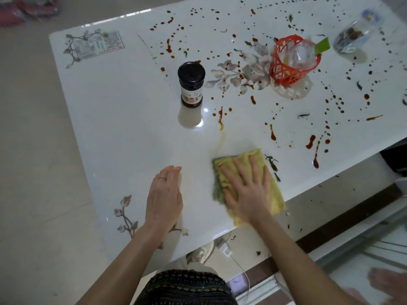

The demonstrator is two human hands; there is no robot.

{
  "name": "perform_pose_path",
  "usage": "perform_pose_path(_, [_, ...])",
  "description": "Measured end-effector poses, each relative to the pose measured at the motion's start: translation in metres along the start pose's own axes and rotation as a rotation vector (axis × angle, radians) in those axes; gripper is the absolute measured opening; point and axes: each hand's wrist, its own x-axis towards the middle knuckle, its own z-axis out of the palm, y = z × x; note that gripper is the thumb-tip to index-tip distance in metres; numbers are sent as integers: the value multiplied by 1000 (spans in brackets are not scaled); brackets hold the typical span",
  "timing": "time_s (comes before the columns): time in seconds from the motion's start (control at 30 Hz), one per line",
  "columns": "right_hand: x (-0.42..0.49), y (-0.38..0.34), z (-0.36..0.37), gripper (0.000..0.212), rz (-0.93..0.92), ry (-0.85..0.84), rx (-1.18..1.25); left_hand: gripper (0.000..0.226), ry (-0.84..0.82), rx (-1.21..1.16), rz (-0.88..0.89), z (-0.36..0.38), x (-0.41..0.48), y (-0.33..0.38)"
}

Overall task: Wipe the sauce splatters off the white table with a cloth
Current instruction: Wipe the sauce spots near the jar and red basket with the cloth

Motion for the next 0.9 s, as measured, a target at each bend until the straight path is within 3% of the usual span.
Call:
perform_pose_path(0.1, [17,32,-6,62,239,12,24,54,-10,31,3,0,1,-3])
perform_pose_path(0.2, [11,10,-4,61,366,66,44,55,-23,50,-4,0,-1,-4])
perform_pose_path(0.3, [-17,-9,1,60,173,101,44,54,-32,49,-16,0,-4,-1])
perform_pose_path(0.4, [-14,34,-3,61,-43,58,13,54,-24,46,-24,-3,-4,-2])
perform_pose_path(0.53, [9,74,-7,61,298,35,21,52,-4,43,-39,-7,-5,-8])
perform_pose_path(0.63, [9,45,-5,61,421,65,40,51,1,16,-61,-6,-6,-12])
perform_pose_path(0.8, [-2,-35,2,57,86,82,51,52,-10,-7,-59,0,-5,-7])
perform_pose_path(0.9, [35,-43,2,55,-46,56,46,52,-12,12,-44,1,-1,-2])
